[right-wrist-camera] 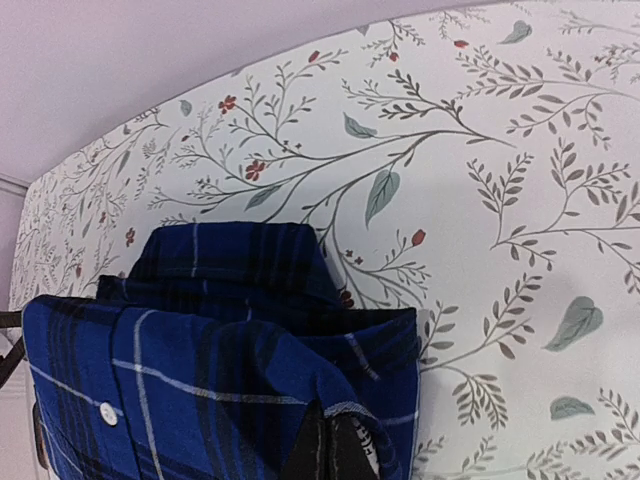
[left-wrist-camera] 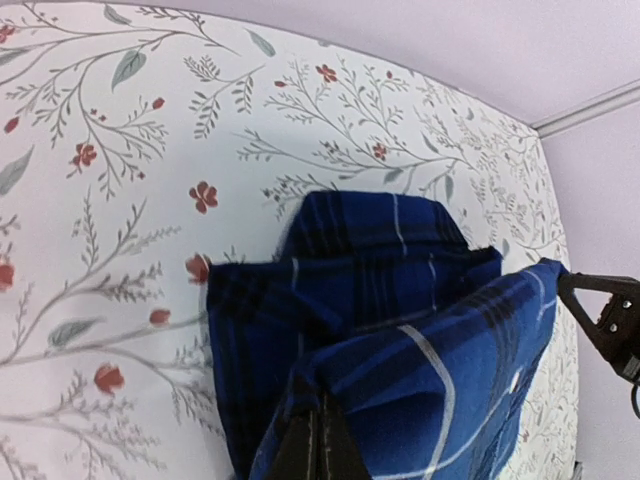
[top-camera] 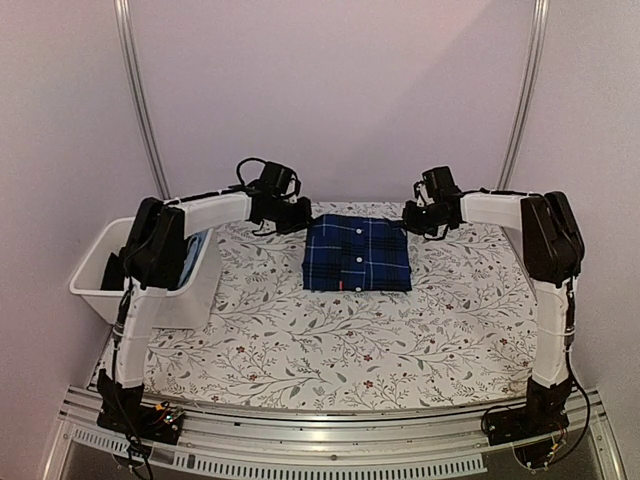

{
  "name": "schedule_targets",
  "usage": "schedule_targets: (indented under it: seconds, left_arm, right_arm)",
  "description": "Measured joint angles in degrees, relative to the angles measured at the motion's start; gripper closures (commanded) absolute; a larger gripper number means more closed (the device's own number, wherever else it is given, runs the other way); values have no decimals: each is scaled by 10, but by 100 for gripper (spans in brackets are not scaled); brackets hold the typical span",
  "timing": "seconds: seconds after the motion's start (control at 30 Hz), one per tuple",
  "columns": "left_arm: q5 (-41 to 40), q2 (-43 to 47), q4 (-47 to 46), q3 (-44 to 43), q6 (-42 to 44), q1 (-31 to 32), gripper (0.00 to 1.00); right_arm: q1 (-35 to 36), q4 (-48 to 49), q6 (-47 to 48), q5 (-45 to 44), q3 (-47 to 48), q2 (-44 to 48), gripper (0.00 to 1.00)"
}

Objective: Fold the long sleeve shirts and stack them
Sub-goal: Move the 2/3-rectangle-folded shirt to the center of the board.

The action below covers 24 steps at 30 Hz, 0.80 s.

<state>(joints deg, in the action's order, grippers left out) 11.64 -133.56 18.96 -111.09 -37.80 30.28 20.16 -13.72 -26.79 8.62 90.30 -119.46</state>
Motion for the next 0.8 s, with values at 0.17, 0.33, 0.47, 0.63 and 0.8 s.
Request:
schedule_targets:
  seconds: [0.17, 0.33, 0.47, 0.63, 0.8]
  left_arm:
    - [18, -144, 27, -134, 6, -18, 100]
    - [34, -131, -3, -64, 0, -14, 100]
    - [42, -32, -58, 107, -18, 0, 100]
    - [37, 104, -113, 311, -52, 51, 100]
    - [14, 214, -142, 425, -73, 104, 100]
  right_arm:
    - [-13, -8, 7, 31, 91, -147, 100]
    - [-12, 21, 7, 53, 63, -149, 100]
    - [-5, 80, 2, 68, -61, -84, 100]
    - [16, 118, -15, 76, -264, 54, 100]
    - [28, 97, -32, 69, -382, 166, 100]
